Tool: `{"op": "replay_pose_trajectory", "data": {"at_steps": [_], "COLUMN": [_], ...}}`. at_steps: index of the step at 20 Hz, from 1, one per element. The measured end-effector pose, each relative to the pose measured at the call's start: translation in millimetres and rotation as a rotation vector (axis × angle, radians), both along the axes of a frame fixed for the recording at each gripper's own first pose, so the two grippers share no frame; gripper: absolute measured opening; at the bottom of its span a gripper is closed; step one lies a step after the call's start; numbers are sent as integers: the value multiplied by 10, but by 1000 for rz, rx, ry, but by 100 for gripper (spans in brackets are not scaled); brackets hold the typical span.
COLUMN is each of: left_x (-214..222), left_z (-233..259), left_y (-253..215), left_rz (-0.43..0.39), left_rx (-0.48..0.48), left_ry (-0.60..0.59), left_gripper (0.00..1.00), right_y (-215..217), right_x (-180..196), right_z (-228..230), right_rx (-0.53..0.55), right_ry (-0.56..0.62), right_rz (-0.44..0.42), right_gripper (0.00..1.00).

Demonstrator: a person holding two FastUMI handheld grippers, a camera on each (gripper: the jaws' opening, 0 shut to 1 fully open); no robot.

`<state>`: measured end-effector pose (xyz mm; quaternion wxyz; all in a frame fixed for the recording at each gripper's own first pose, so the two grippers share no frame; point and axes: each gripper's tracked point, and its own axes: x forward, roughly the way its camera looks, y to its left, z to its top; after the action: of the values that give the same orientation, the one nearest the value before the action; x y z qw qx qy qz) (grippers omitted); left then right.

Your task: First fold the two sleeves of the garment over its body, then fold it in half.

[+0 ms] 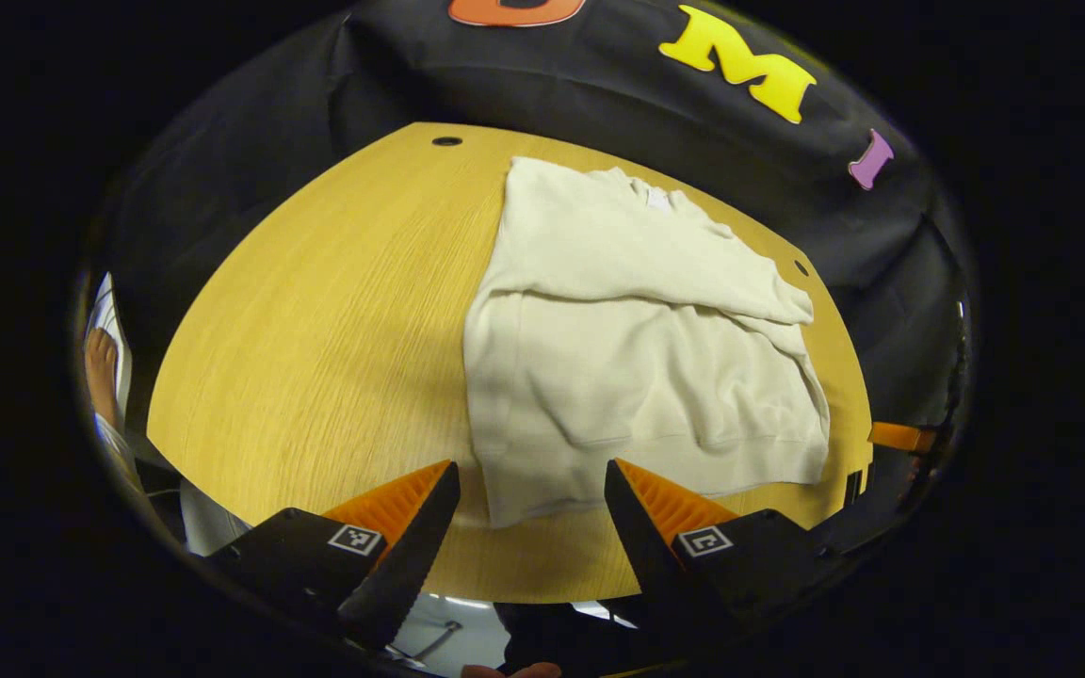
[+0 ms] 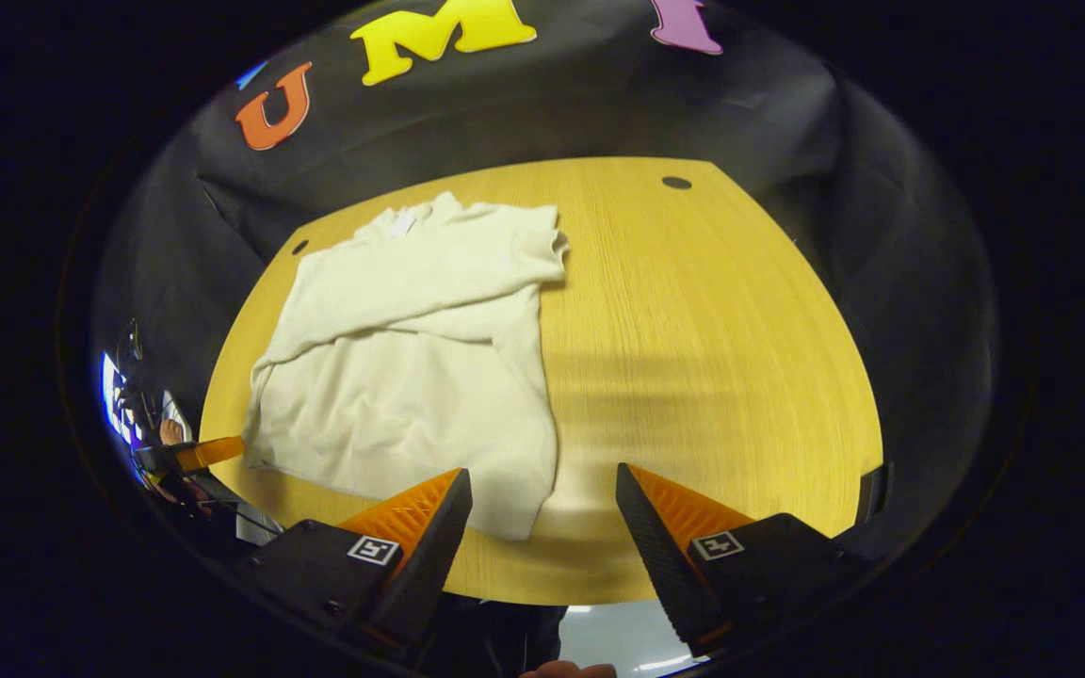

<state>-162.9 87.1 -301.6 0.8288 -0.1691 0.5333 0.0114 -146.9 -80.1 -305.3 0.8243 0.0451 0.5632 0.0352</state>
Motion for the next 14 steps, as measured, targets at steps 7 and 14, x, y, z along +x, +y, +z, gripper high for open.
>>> {"op": "replay_pose_trajectory", "data": {"at_steps": [7,14], "left_x": [67,107], "left_z": [-120,-155], "left_y": [105,24], "left_rz": [149,224], "left_rx": [-92,-137], "left_ry": [79,203], "left_gripper": [92,58], "right_y": [151,332], "right_x": [-66,-59], "right_z": [-392,-638], "right_rx": [-60,-96], "right_ry": [71,120], "right_rz": [13,-14], "right_gripper": [98,99]}}
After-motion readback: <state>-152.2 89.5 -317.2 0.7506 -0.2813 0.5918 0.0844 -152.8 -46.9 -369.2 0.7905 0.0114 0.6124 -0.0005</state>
